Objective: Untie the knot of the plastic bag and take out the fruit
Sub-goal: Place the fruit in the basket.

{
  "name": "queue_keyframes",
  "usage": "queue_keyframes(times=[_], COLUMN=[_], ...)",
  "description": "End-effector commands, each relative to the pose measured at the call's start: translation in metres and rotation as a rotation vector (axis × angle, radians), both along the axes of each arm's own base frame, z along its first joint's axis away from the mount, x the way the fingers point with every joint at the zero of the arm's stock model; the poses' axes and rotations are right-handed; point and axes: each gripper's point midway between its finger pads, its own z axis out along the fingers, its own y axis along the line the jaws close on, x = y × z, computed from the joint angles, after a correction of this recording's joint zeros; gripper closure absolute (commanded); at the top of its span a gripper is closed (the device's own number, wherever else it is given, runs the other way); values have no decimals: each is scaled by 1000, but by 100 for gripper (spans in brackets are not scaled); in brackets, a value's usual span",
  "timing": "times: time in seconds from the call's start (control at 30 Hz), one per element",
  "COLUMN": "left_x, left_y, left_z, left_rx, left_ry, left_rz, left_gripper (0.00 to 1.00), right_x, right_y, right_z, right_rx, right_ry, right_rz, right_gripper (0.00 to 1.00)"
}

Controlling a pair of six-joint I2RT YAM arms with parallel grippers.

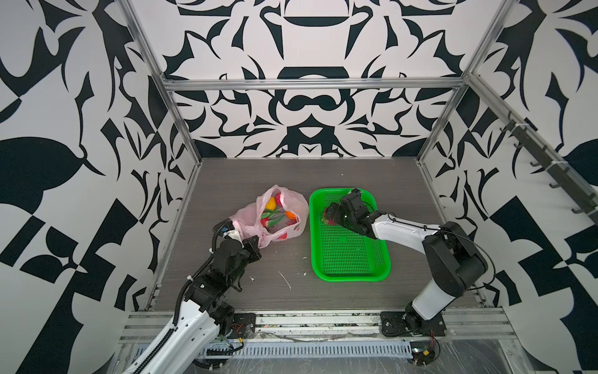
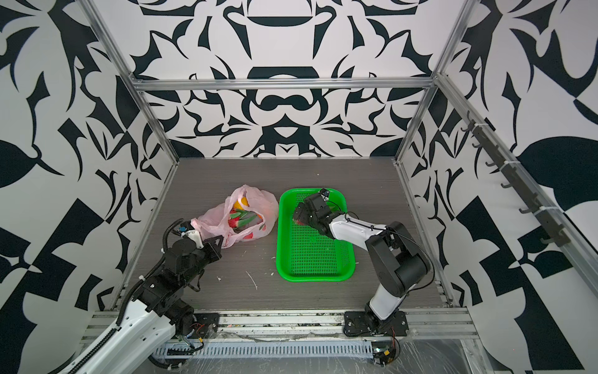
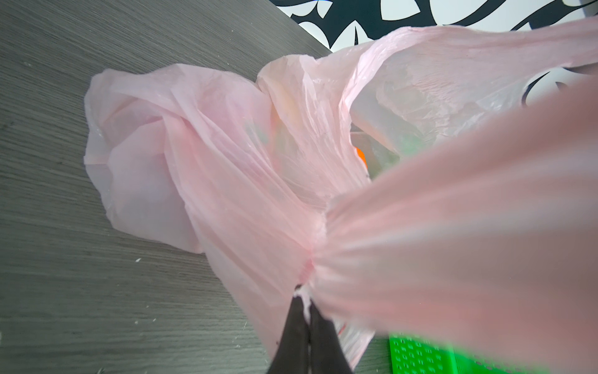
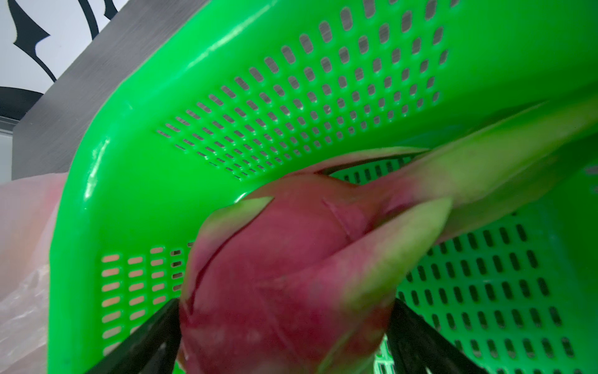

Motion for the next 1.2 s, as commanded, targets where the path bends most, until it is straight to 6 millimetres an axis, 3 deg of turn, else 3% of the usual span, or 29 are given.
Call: queue_keyframes(times=[0.0,0.57,0.7,0.8,0.97,1.07,1.17], left_x=[1,4,5,5,5,4,3], left_y=[-1,-1,-1,0,0,0,2], left_z=[2,5,6,6,3,2,2], left_rx=[-9,-3,2,5,4,2,4], left_ry=[-17,-27,-28,-27,-16,-11,-10], left_rz=[0,4,6,7,10,11,20], left_gripper=[100,100,100,100,100,100,100], right_x=[-1,-42,-51,-58,-87,-111,-138], right_y=[-3,-30,-30,-10,59,100,143], right_z=[17,73,102,133,204,233,243], right_rx=[7,-55,-105,-138,-178,-167,-152], right_ry=[-26,-104,-175,-243,-433,-507,-517], right_rz=[-6,26,63,174,465,612,774], right_gripper=[1,1,6,16,29,37,43])
